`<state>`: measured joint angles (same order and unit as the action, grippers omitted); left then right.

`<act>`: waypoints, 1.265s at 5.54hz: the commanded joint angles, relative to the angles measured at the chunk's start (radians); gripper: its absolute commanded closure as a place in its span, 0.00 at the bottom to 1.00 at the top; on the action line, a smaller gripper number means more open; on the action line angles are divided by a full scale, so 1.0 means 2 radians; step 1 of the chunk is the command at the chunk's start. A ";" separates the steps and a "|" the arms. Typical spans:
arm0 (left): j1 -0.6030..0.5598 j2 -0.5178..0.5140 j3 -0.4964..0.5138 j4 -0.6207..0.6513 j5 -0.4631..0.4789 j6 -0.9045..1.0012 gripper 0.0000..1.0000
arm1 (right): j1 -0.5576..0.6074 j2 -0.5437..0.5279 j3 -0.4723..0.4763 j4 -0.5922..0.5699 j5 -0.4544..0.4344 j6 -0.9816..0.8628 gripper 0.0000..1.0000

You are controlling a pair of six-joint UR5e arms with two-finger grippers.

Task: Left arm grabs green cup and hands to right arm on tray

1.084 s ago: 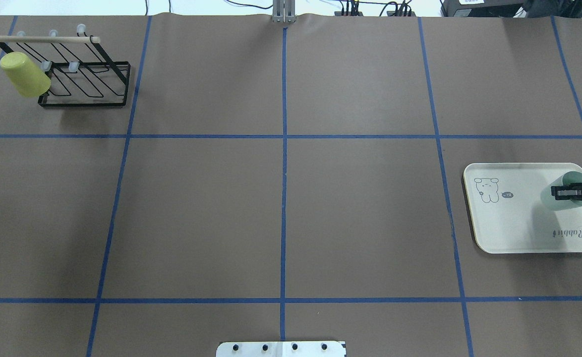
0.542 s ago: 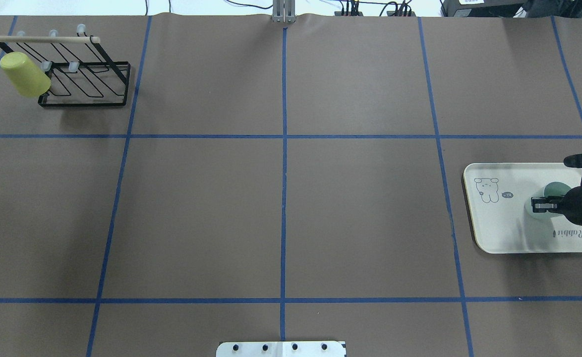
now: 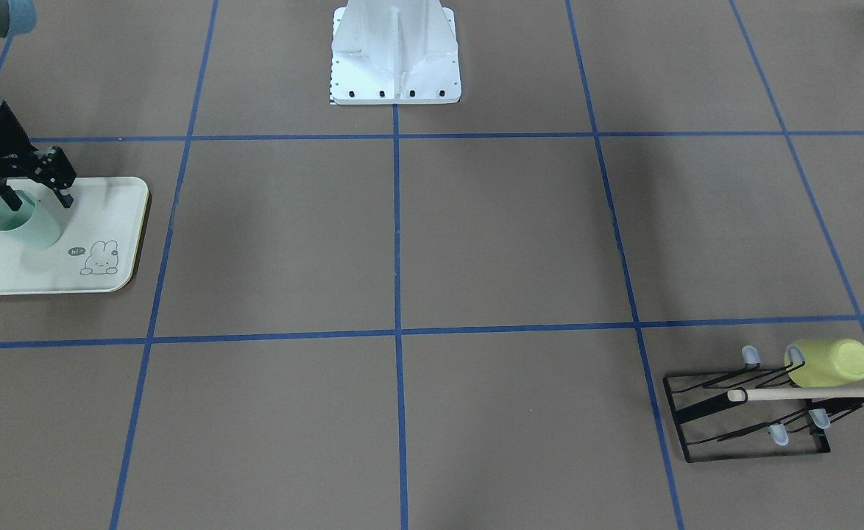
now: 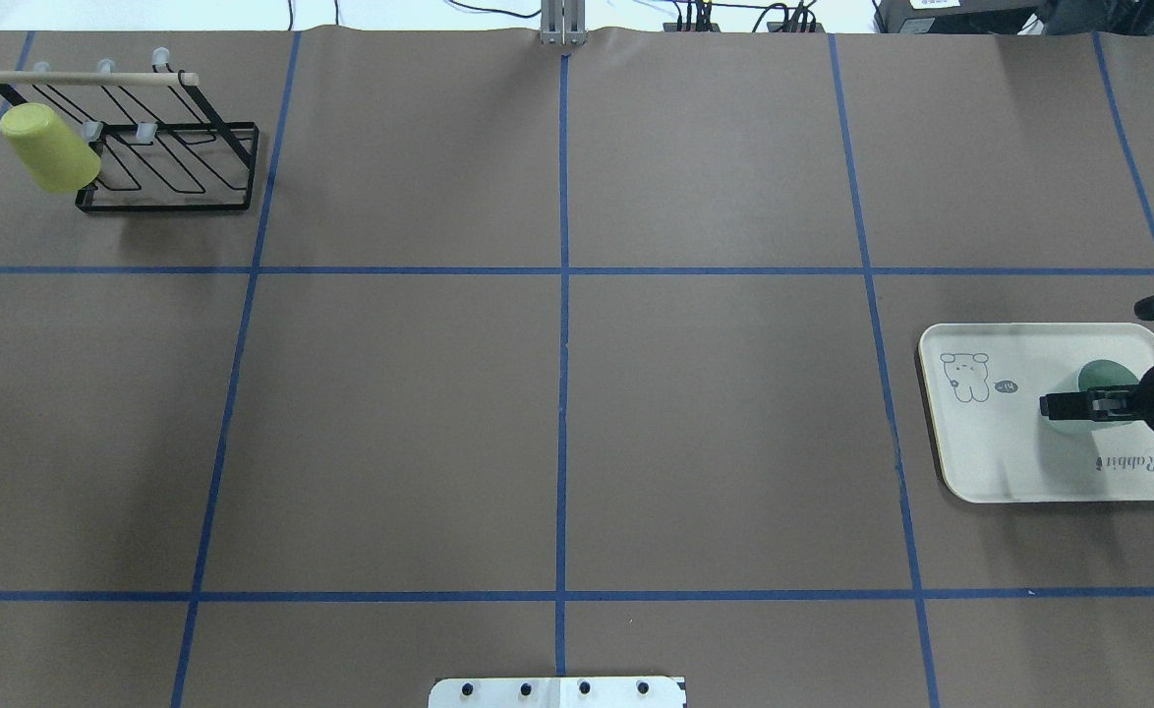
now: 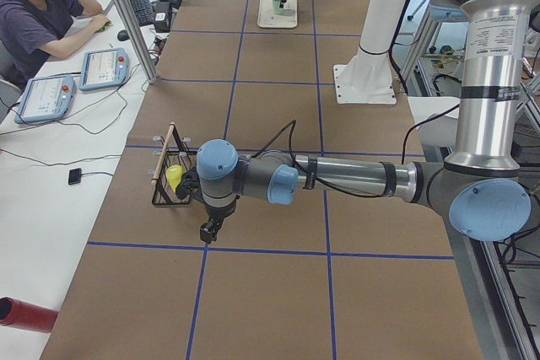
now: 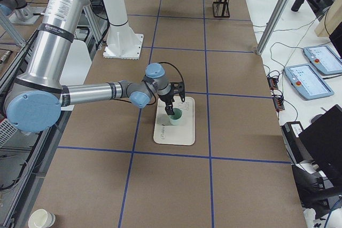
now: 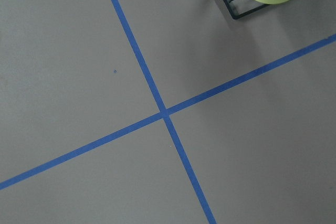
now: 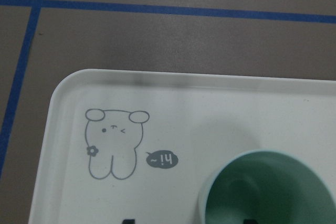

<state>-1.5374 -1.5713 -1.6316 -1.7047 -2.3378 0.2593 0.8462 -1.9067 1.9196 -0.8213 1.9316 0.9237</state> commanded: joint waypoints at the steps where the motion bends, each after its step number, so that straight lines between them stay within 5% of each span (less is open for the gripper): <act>1: -0.001 0.005 -0.002 -0.002 -0.001 0.000 0.00 | 0.099 0.019 0.004 -0.058 0.103 -0.071 0.01; 3: -0.007 0.007 0.003 -0.001 0.001 -0.010 0.00 | 0.149 0.034 0.001 -0.130 0.129 -0.172 0.01; 6: -0.020 0.059 -0.005 0.013 0.019 -0.011 0.00 | 0.302 0.033 -0.003 -0.299 0.174 -0.472 0.01; 7: -0.022 0.059 -0.018 0.072 0.018 -0.011 0.00 | 0.332 0.024 -0.015 -0.312 0.174 -0.525 0.01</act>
<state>-1.5761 -1.4594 -1.6458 -1.6442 -2.2985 0.2379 1.4443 -1.8460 1.9079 -1.3984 2.2743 -0.0028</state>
